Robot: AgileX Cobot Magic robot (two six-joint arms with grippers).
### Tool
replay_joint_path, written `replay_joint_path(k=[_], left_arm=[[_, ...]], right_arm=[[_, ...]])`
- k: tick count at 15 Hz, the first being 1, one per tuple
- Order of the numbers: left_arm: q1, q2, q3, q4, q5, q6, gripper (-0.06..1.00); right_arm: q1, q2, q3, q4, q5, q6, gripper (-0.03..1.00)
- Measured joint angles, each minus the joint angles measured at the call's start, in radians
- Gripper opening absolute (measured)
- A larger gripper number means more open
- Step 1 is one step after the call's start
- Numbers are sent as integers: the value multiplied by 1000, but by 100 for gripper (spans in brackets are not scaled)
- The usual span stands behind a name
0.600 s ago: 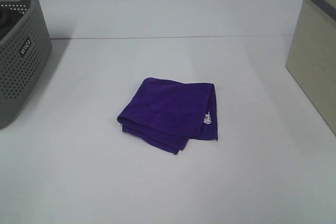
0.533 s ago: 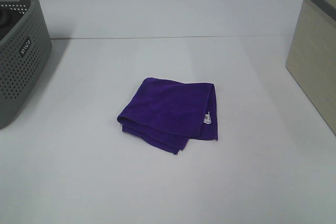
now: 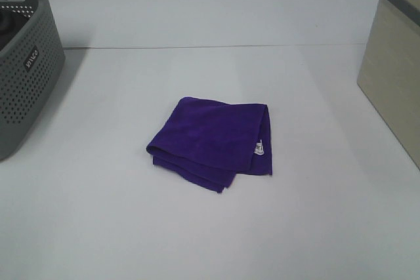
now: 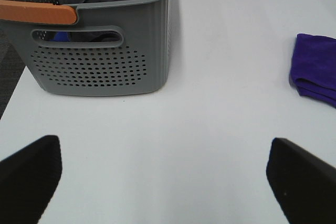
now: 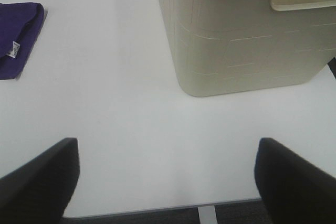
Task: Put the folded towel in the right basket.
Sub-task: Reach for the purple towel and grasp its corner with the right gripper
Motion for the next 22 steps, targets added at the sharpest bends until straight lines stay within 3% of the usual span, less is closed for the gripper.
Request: replay_joint_path(k=[9, 13, 22], left_arm=[[0, 0, 0, 0, 0, 0, 99], [0, 0, 0, 0, 0, 0, 99], [0, 0, 0, 0, 0, 5, 99]], right_arm=[[0, 0, 0, 3, 0, 0, 87], [0, 0, 0, 101, 0, -82, 87], [0, 0, 0, 113, 0, -88, 87]])
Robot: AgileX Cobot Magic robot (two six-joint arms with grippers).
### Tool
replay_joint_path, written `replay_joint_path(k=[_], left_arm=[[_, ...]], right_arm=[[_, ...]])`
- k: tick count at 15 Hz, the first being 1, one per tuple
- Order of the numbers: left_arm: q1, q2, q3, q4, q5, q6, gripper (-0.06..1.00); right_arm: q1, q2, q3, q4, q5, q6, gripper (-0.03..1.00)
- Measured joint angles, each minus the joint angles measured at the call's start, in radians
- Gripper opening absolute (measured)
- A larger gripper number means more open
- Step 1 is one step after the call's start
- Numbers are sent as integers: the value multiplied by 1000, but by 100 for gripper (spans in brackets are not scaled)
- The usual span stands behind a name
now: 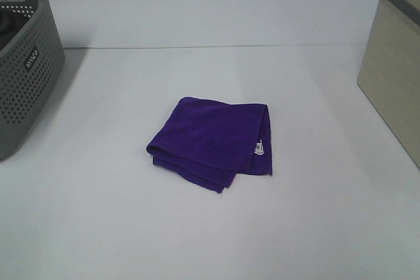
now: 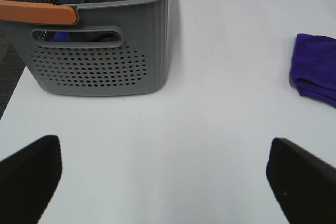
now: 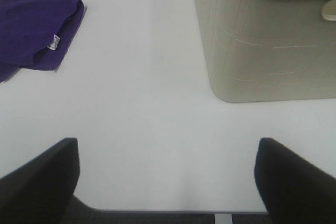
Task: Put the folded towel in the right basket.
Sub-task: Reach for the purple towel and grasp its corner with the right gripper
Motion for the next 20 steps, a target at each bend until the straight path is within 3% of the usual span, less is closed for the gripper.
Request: replay_joint_path(k=[20], left_arm=[[0, 0, 0, 0, 0, 0, 99]], right_arm=[[0, 0, 0, 0, 0, 0, 87]])
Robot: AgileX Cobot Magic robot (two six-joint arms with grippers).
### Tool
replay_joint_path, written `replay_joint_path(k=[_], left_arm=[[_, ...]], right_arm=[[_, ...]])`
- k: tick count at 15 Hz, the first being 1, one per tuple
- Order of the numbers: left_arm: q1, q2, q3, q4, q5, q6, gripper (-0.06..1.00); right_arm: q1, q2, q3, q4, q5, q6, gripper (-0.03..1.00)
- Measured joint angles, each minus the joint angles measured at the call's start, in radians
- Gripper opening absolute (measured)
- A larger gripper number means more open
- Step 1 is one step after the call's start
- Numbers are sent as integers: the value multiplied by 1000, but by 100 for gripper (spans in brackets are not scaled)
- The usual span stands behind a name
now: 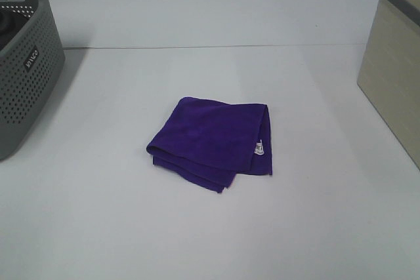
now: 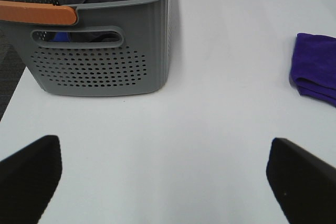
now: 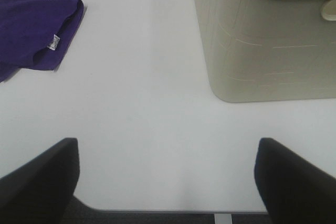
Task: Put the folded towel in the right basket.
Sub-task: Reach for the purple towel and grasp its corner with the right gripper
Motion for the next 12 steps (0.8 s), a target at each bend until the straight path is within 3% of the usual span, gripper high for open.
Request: replay_joint_path(k=[2, 4, 5, 8, 12], left_arm=[[0, 0, 0, 0, 0, 0, 99], [0, 0, 0, 0, 0, 0, 99], [0, 0, 0, 0, 0, 0, 99], [0, 0, 0, 0, 0, 0, 99], [0, 0, 0, 0, 0, 0, 99]], right_arm=[[0, 3, -3, 0, 1, 0, 87], [0, 154, -96, 11, 8, 0, 87], [0, 440, -293, 47, 70, 0, 87], [0, 758, -575, 82, 106, 0, 87], [0, 1098, -800, 169, 106, 1, 87]])
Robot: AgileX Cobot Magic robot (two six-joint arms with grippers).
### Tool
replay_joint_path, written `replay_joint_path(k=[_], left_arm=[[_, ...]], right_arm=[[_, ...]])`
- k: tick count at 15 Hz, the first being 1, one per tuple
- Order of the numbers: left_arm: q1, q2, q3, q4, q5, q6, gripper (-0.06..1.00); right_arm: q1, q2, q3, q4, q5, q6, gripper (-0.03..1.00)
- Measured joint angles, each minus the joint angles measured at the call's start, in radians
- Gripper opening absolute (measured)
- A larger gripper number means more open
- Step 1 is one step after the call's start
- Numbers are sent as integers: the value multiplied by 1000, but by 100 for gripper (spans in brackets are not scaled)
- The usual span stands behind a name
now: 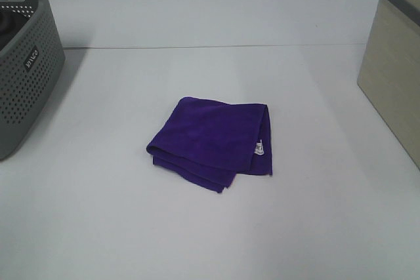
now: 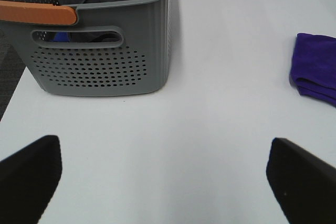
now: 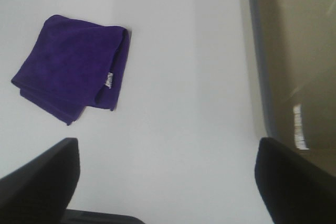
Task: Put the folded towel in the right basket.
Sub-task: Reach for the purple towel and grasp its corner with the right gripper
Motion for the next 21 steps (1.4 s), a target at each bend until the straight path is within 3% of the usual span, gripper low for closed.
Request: replay_joint_path(k=[3, 4, 7, 13, 16, 21], left_arm=[[0, 0, 0, 0, 0, 0, 99], [0, 0, 0, 0, 0, 0, 99], [0, 0, 0, 0, 0, 0, 99], [0, 0, 0, 0, 0, 0, 99], [0, 0, 0, 0, 0, 0, 99], [0, 0, 0, 0, 0, 0, 99]], right_arm=[[33, 186, -8, 118, -6, 0, 87], [143, 329, -10, 186, -97, -2, 87], [252, 582, -10, 253, -266, -20, 87], [261, 893, -11, 354, -414, -123, 87], [261, 980, -13, 460, -492, -214, 86], [260, 1048, -23, 531, -518, -254, 85]])
